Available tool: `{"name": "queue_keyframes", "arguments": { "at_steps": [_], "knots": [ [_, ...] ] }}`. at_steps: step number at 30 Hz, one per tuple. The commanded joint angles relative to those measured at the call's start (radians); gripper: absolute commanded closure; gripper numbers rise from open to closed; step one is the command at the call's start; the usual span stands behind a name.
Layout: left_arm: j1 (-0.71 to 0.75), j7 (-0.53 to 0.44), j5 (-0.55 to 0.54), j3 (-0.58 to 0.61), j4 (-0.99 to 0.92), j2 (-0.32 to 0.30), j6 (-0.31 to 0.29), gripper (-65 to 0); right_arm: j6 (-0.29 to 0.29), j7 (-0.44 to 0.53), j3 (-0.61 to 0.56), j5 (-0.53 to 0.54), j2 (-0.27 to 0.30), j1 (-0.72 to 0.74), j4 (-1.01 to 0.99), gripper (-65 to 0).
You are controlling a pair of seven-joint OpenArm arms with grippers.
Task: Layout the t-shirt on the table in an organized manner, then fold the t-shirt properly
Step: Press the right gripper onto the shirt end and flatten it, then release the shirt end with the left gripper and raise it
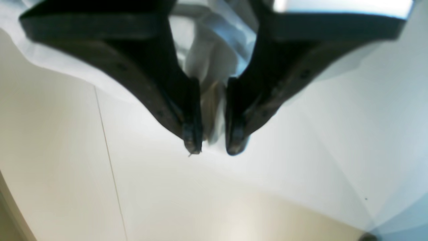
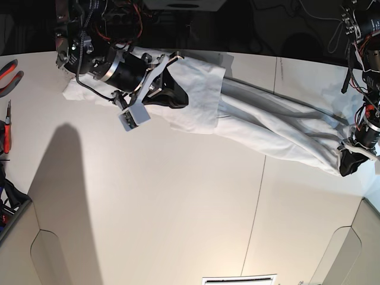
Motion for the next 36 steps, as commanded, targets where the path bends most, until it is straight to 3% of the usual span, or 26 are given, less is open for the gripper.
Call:
{"name": "queue_keyframes", "arguments": {
  "at_steps": [1,6,10,18,27,30,31,36],
  "knots": [
    [-0.025,-0.026,-0.021,-0.005,0.018,-0.025,-0.009,-15.8,0.008,0.023,0.002,0.018,0.003,-0.006,0.02,0.0],
    [-0.048,-0.025,-0.026,-0.005,0.018,-0.025,-0.009,-25.7,0.008,0.049,0.002,-0.061,0.017,-0.031,-0.04,0.0],
    [-0.056,-0.025,-0.027,-0.005,0.018,-0.026,-0.009,-25.7,0.008,0.108,0.002,-0.1,0.038,-0.02,-0.159,0.0],
    [-0.056,-0.024,-0.027,-0.005,0.018,-0.026,-0.009,-25.7,0.008,0.109,0.002,-0.122,0.118,0.119,-0.382,0.0],
    [-0.056,-0.018,-0.032,-0.016,0.018,-0.037,-0.009,-25.7,0.007,0.109,0.002,-0.19,0.196,0.242,-0.408,0.0],
    [-0.056,0.007,-0.109,-0.04,0.018,-0.036,-0.009,-25.5,0.007,0.109,0.002,-0.195,0.202,0.256,-0.408,0.0],
    [-0.056,0.054,-0.16,-0.04,0.018,-0.036,-0.009,-23.8,0.007,0.109,0.002,-0.194,0.201,0.256,-0.408,0.0],
    [-0.058,0.385,-0.421,-0.037,0.114,0.003,-0.009,0.0,0.007,0.109,0.001,-0.194,0.198,0.253,-0.408,0.0]
  ]
}}
